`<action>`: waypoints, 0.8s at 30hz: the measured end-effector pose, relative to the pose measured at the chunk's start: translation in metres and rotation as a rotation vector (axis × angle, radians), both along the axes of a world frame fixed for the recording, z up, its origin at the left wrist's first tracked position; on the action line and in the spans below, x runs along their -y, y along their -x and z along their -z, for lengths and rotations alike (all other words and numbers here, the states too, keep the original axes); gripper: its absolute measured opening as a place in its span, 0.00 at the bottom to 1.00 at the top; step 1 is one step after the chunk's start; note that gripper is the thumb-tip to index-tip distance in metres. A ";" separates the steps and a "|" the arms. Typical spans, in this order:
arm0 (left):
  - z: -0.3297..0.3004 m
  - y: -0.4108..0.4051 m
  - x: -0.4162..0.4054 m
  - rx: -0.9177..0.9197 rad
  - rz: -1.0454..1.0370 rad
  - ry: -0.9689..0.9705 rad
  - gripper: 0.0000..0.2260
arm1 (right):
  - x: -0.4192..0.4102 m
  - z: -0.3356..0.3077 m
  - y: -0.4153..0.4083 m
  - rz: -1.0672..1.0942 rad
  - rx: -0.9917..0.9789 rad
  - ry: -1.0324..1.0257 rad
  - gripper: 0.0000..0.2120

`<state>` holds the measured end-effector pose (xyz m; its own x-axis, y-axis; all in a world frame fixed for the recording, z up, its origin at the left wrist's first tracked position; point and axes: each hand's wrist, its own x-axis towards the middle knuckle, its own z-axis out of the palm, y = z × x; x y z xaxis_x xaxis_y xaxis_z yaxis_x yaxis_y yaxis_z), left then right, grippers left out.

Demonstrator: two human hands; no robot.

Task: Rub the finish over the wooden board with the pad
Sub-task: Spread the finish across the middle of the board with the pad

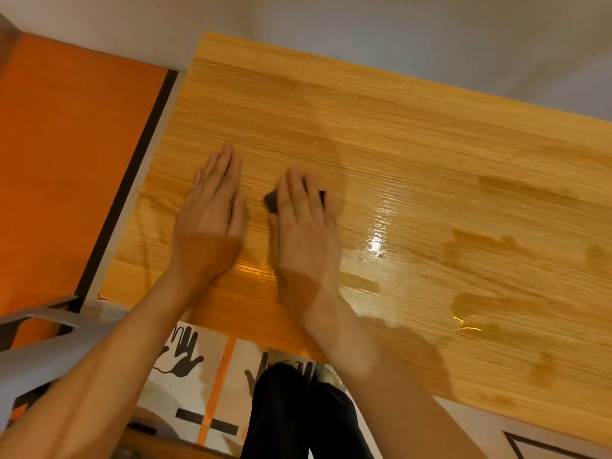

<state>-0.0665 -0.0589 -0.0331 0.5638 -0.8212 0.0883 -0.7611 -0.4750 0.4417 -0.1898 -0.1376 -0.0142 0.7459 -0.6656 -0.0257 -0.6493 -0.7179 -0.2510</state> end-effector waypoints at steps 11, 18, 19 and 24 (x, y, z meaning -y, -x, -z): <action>-0.003 -0.001 0.000 -0.003 0.019 -0.041 0.25 | 0.022 -0.010 0.071 0.425 0.130 -0.063 0.23; -0.003 0.000 0.000 0.021 0.020 -0.072 0.24 | -0.020 -0.004 0.027 0.086 0.096 -0.053 0.22; -0.003 0.000 0.000 0.017 0.020 -0.067 0.24 | -0.010 -0.004 0.044 0.155 0.099 -0.034 0.22; -0.003 0.000 -0.002 0.018 0.030 -0.068 0.24 | 0.027 -0.011 0.084 0.630 0.088 -0.059 0.22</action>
